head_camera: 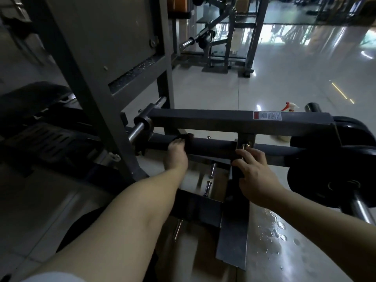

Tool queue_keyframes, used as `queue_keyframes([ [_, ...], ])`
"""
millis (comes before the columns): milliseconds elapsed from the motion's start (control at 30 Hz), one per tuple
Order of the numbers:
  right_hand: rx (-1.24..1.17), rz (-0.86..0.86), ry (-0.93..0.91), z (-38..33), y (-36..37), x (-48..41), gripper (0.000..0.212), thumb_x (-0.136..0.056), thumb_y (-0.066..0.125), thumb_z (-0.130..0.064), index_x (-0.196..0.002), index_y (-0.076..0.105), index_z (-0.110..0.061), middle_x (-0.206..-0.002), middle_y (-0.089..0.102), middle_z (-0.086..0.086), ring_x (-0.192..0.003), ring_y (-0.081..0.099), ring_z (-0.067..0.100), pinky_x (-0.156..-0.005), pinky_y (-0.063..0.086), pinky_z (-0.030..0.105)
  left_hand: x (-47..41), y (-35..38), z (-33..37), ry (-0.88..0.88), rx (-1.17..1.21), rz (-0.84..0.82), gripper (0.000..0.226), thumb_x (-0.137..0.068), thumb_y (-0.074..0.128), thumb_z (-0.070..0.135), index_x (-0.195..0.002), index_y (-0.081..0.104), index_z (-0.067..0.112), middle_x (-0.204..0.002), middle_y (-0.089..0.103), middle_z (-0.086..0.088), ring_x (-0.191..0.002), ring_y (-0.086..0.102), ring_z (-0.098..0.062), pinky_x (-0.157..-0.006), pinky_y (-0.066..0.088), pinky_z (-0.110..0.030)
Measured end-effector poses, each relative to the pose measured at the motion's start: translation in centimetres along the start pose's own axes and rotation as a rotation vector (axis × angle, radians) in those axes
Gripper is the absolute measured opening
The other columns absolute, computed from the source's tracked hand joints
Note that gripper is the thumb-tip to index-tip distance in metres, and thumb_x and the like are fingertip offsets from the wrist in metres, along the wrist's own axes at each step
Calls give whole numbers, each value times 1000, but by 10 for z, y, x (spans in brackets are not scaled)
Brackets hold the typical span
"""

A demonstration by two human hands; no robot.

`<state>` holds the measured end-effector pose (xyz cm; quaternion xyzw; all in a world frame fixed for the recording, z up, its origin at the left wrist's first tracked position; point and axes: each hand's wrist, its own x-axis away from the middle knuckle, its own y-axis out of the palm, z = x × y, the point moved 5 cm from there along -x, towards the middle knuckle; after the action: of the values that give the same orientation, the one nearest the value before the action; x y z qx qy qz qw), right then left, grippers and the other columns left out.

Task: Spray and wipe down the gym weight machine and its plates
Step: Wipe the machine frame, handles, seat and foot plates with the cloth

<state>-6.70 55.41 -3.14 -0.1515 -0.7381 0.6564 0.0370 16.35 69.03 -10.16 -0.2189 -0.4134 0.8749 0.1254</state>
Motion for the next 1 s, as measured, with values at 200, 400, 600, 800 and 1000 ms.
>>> queue_keyframes([
  [200,2,15,18,-1,5,-2,47,-81,67,-12,-129,63,-12,-158,38,13,-146,15,42,-117,34,54,19,-28,-50,-946,1005,527,32,-106,45,15,-132,62,8,-118,66,-10,-99,65,-16,-84,50,-22],
  [400,21,60,1,1,12,-2,40,-73,75,-12,-112,69,-12,-148,48,18,-140,26,49,-105,46,59,-5,-29,-39,-1042,1329,578,28,-102,50,7,-124,64,-3,-98,65,-9,-79,61,-15,-67,49,-20],
  [600,14,117,-38,0,11,0,39,-73,75,-8,-111,68,-12,-146,49,19,-138,29,50,-103,45,61,-2,-12,-26,-1059,1170,512,32,-98,57,11,-127,68,12,-122,68,-13,-109,67,-28,-95,56,-36],
  [800,19,116,-15,-3,14,0,38,-72,75,-8,-109,67,-11,-144,50,20,-138,29,50,-102,47,61,33,19,24,-838,905,198,45,-92,70,6,-134,60,21,-132,62,-7,-117,63,-27,-90,52,-29],
  [1000,-9,159,11,-5,11,-3,32,-72,76,-5,-102,68,-10,-141,52,20,-135,27,47,-91,52,59,19,29,23,-731,832,164,40,-90,62,-5,-118,60,24,-137,51,-2,-120,58,-23,-94,50,-28],
])
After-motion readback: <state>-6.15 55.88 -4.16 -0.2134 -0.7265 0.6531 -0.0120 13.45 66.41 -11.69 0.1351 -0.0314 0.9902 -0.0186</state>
